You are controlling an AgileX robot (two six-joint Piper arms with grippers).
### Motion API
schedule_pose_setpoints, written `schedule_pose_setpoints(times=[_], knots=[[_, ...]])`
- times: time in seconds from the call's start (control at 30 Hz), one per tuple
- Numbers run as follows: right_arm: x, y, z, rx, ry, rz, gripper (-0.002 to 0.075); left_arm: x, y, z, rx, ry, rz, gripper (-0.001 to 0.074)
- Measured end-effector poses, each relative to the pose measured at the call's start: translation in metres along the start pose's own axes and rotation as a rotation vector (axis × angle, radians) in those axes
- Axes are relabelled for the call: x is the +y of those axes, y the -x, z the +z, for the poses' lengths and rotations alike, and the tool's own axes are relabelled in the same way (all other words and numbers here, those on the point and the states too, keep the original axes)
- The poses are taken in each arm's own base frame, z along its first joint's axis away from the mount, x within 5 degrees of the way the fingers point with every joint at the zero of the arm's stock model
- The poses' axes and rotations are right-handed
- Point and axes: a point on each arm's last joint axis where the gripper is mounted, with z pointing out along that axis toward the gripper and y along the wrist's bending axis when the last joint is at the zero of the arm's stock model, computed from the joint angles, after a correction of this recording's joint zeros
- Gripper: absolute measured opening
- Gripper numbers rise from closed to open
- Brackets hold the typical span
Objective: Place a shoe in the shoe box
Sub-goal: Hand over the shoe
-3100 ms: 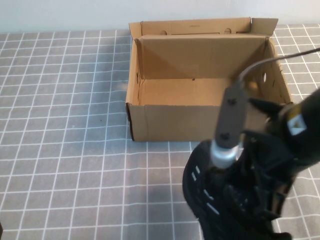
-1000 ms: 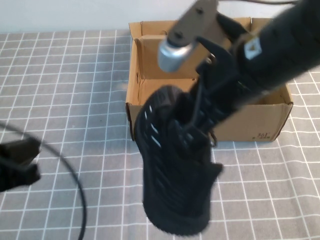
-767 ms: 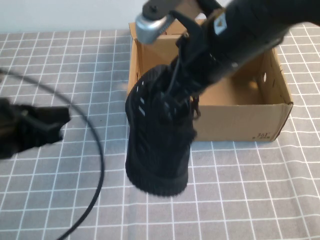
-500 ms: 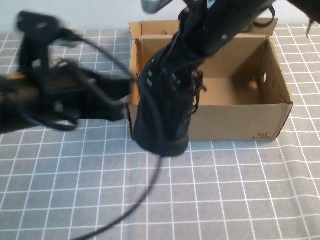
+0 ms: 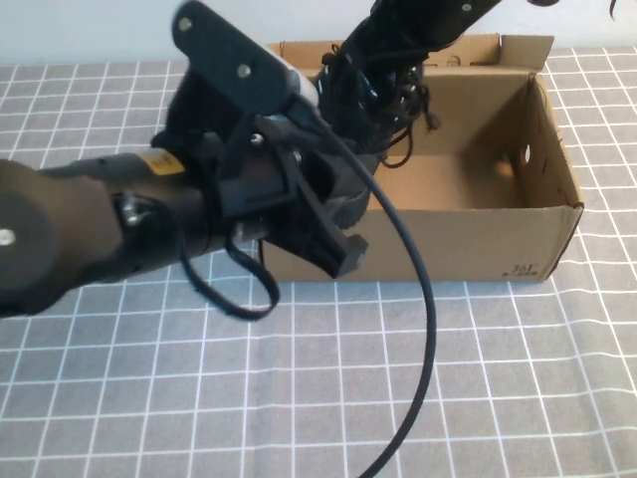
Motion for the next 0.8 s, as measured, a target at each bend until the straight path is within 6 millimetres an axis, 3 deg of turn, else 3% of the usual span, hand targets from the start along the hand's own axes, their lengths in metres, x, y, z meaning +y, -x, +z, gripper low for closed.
schedule_pose_setpoints(times=[0.17,0.27,0.57,0.8], knots=[[0.001,0.001,0.000,-0.002,0.007,0.002,-0.0006,0.006,-0.008,0.020,0.010,0.049,0.005,0.0514],[0.001,0.000,0.000,0.004,0.008,0.002,-0.0006,0.012,-0.013,0.032,0.003,0.097,0.002,0.0634],[0.001,0.000,0.001,0.009,0.012,0.004,-0.0006,0.019,-0.032,0.064,0.039,0.159,-0.024,0.0668],[0.002,0.001,0.004,-0.001,0.027,0.011,-0.0006,0.019,-0.036,0.069,0.048,0.165,-0.037,0.0662]])
